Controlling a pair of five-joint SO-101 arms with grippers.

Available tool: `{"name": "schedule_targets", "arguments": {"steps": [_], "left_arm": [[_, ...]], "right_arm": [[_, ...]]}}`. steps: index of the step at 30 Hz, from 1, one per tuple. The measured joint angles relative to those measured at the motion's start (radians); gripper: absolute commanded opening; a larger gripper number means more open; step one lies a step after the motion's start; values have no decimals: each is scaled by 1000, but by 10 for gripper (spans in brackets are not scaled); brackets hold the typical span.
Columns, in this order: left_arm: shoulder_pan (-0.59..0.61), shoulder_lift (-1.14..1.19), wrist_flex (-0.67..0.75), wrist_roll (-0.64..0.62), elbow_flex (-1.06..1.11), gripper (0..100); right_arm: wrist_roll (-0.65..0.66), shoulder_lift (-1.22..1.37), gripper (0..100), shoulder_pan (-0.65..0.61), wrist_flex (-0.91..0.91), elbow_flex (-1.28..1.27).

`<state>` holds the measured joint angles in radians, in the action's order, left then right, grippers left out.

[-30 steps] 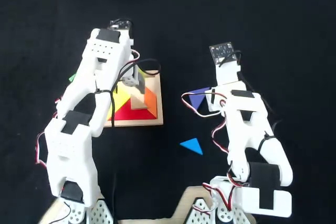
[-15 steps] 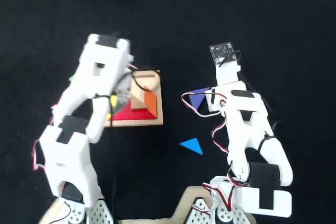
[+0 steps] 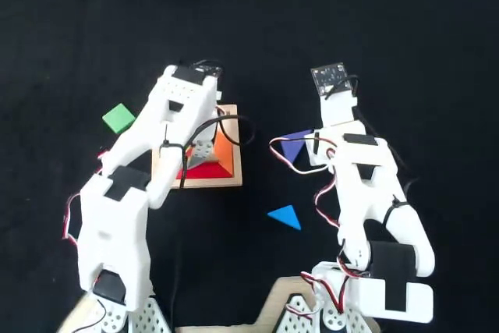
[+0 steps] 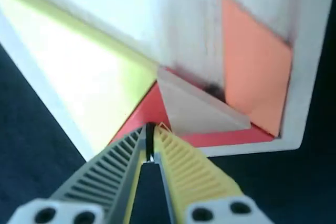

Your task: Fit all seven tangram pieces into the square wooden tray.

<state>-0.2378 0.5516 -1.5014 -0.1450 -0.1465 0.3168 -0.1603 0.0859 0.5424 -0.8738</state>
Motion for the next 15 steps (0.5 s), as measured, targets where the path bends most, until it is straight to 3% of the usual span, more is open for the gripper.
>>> {"name": "schedule_targets", "arguments": {"steps": [15], "left_arm": [[20,41,-87,0,-176,30]], "right_arm": [[0,0,11,0,0,0]]}}
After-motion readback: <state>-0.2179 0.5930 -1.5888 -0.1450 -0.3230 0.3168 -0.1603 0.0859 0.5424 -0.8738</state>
